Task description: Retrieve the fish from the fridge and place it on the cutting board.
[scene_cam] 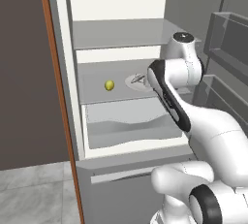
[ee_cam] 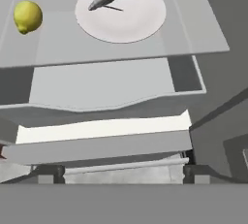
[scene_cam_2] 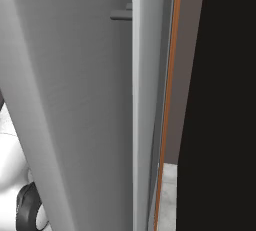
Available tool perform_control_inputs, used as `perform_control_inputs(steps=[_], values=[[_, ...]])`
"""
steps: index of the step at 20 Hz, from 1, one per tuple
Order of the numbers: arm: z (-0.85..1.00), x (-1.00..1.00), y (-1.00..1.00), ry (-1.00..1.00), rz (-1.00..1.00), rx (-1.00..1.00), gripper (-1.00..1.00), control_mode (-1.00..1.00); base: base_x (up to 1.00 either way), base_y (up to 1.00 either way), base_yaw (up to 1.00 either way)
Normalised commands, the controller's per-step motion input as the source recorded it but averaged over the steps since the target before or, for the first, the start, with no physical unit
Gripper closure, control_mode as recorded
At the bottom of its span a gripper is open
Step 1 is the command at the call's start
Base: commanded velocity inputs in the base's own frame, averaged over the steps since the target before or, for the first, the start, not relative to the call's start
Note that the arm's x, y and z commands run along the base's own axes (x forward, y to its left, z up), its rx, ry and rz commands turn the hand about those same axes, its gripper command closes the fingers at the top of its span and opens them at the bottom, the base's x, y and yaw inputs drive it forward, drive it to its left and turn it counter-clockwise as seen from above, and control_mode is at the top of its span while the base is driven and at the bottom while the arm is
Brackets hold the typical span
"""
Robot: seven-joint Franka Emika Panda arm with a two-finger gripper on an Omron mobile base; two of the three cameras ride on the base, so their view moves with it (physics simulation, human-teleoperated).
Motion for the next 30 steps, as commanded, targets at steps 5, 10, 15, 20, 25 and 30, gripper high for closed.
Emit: perform_control_inputs(steps=[5, 10, 15, 20, 25, 30], values=[[-0.22, 0.56, 0.05, -0.25, -0.31, 0.00, -1.00, -1.00, 0.00, 0.00, 0.00], [-0.08, 0.71, 0.00, -0.13, -0.30, 0.01, -1.00, -1.00, 0.00, 0.00, 0.00], [0.01, 0.74, 0.00, 0.14, -0.19, 0.01, -1.00, -1.00, 0.00, 0.00, 0.00], [0.03, 0.55, 0.00, 0.08, -0.04, 0.03, -1.00, -1.00, 0.00, 0.00, 0.00], [-0.09, 0.34, 0.00, -0.02, 0.00, 0.01, -1.00, -1.00, 0.00, 0.00, 0.00], [-0.25, 0.25, 0.00, -0.07, 0.00, 0.00, -1.00, -1.00, 0.00, 0.00, 0.00]])
